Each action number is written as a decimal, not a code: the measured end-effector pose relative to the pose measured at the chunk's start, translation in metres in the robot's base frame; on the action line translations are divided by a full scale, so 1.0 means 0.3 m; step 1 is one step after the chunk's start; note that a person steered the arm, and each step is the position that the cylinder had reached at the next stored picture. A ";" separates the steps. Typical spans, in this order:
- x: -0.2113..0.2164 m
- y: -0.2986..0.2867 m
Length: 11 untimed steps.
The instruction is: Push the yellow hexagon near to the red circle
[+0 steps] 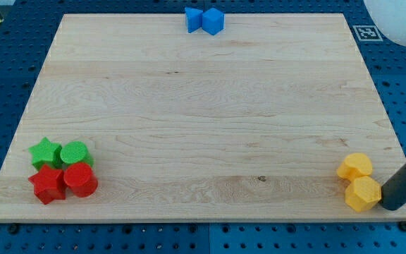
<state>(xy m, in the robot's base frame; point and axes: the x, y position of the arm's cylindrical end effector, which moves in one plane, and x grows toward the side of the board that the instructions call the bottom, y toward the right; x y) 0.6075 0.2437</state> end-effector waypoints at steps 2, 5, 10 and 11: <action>-0.025 -0.128; -0.086 -0.353; -0.126 -0.692; -0.122 -0.699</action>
<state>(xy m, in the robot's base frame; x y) 0.5709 0.0340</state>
